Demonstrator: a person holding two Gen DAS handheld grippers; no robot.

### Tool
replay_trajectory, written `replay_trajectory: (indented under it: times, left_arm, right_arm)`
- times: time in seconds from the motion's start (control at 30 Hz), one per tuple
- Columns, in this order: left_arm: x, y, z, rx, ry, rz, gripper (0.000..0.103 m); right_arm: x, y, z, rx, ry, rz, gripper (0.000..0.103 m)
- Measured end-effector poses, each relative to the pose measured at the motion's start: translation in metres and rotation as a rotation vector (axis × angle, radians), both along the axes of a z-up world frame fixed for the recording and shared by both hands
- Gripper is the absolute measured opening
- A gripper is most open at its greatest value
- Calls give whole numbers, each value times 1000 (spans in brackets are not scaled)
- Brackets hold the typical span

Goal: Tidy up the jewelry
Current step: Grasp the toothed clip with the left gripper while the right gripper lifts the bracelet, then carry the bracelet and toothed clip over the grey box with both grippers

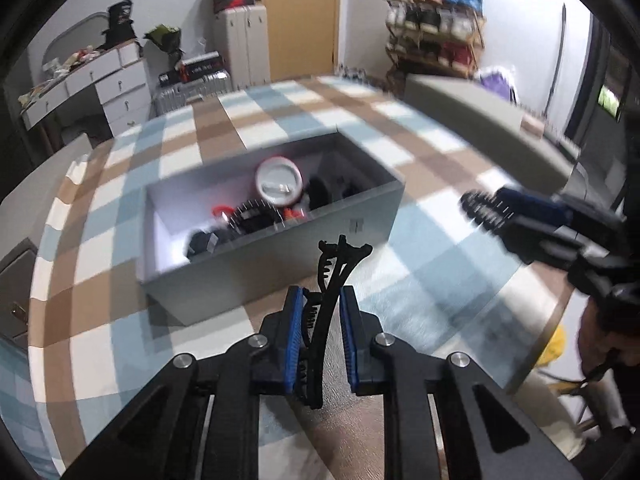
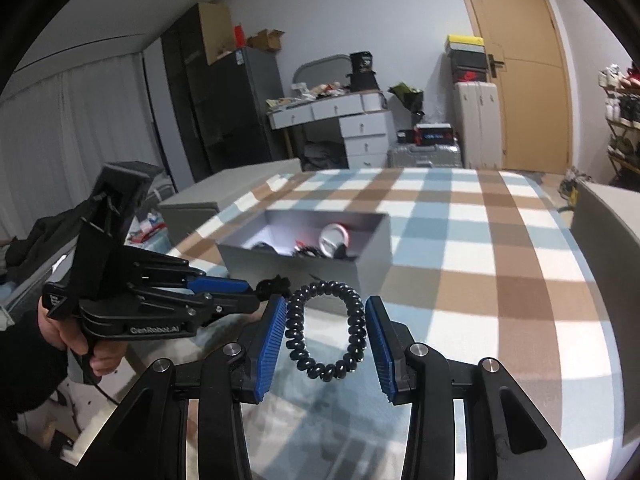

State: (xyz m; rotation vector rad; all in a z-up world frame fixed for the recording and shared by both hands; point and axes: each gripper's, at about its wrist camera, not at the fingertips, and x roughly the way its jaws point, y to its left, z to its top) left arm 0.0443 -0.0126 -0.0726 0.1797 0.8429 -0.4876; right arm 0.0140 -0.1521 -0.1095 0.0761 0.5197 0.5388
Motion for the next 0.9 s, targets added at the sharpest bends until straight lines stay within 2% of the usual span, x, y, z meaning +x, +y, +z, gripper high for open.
replay_trajectory:
  times: [0.27, 0.57, 0.9]
  left_arm:
    - [6, 17, 35, -53, -117, 65, 14]
    - [29, 24, 46, -73, -159, 72, 14]
    - [51, 28, 49, -111, -177, 77, 14]
  right_arm:
    - [18, 22, 21, 32, -38, 64, 40]
    - [46, 40, 42, 37, -82, 108, 40]
    - [80, 50, 49, 49, -94, 110, 40]
